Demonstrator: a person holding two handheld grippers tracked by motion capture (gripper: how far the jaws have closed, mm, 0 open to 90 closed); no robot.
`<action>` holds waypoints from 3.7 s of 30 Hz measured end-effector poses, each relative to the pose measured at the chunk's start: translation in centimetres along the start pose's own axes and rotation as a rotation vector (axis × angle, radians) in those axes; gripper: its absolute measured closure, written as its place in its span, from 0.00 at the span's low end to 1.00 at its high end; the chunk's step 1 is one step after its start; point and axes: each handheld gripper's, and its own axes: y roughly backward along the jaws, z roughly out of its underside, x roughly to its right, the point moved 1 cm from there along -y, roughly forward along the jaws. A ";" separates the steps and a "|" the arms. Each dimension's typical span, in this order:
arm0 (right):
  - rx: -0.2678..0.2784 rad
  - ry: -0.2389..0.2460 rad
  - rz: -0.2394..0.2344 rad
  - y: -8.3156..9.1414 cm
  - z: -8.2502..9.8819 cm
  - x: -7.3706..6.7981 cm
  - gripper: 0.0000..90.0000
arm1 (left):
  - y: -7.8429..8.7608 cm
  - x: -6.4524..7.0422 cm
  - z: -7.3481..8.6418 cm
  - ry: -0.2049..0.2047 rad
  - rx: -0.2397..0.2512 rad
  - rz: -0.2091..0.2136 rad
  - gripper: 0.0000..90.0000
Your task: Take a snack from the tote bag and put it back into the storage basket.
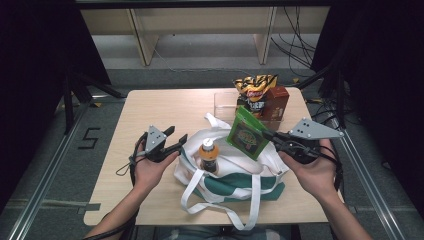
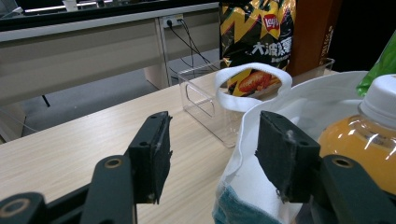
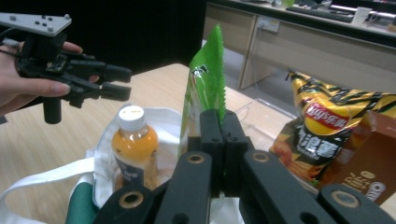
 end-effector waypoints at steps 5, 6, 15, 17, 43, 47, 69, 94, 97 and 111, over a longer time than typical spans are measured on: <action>0.024 0.003 0.024 0.7 -0.7 0.6 1.00 | 0.0 -0.1 0.0 0.001 -0.001 -0.003 0.49; 0.040 0.025 0.029 0.7 -0.8 0.9 1.00 | 0.0 -0.1 0.0 0.004 0.000 -0.004 0.49; 0.059 0.002 0.059 1.0 -1.9 2.2 1.00 | -0.1 0.0 0.0 -0.002 -0.003 -0.007 0.49; 0.060 0.011 0.064 1.0 -2.3 2.5 1.00 | -0.1 -0.1 0.0 -0.001 -0.003 -0.007 0.49; 0.087 0.005 0.123 -1.0 -4.1 6.1 1.00 | 0.0 -0.2 -0.1 0.005 0.011 -0.008 0.49; 0.091 0.012 0.132 -1.5 -4.2 6.7 1.00 | 0.1 -0.2 -0.2 0.006 0.012 -0.008 0.49; 0.096 0.003 0.156 -3.8 -3.9 8.2 1.00 | 0.1 -0.2 -0.2 0.007 0.016 -0.007 0.49; 0.089 0.034 0.161 -6.3 -4.1 9.2 1.00 | 0.1 -0.3 -0.1 0.011 0.013 -0.008 0.49; 0.087 0.049 0.163 -6.5 -3.9 9.5 1.00 | 0.1 -0.3 -0.1 0.011 0.013 -0.008 0.49; 0.068 0.057 0.173 -7.7 -3.6 9.9 1.00 | 0.1 -0.3 -0.1 0.011 0.012 -0.008 0.49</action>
